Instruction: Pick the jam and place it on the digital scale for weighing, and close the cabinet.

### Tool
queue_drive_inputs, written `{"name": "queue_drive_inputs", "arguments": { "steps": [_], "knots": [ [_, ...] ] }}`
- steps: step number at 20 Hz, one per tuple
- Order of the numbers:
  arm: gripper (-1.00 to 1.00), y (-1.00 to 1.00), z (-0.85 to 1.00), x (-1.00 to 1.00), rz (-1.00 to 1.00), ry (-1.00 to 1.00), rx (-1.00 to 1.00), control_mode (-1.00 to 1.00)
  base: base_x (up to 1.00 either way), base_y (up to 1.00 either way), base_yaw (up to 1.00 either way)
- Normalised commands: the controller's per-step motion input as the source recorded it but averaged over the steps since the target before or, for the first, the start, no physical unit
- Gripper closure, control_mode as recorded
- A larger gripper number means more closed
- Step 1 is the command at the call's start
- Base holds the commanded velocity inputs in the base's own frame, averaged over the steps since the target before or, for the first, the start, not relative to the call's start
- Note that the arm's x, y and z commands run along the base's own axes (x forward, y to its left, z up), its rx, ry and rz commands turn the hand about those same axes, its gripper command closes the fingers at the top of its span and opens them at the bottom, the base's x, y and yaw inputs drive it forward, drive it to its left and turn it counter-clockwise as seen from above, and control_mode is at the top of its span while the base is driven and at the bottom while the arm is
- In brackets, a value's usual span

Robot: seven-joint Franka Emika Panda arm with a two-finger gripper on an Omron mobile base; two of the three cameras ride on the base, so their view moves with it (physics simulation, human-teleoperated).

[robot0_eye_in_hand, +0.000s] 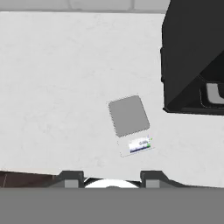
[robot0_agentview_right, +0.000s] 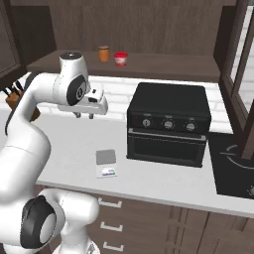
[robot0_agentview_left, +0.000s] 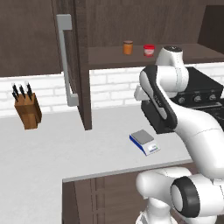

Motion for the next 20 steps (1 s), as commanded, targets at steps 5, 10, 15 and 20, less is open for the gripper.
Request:
{"name": "queue_drive_inputs", "arguments": {
  "steps": [5, 10, 15, 20],
  "knots": [
    [-1.0, 0.02, 0.0, -0.12, 0.0, 0.0, 0.0, -1.0, 0.0, 0.0, 0.0],
    [-1.0, 0.09, -0.01, -0.37, 0.07, -0.12, 0.0, -1.0, 0.0, 0.0, 0.0],
    [-1.0, 0.0, 0.43, -0.73, 0.0, -0.45, 0.0, -1.0, 0.0, 0.0, 0.0],
    [-1.0, 0.0, 0.69, -0.66, -0.04, -0.45, 0.0, -1.0, 0.0, 0.0, 0.0]
  ]
}}
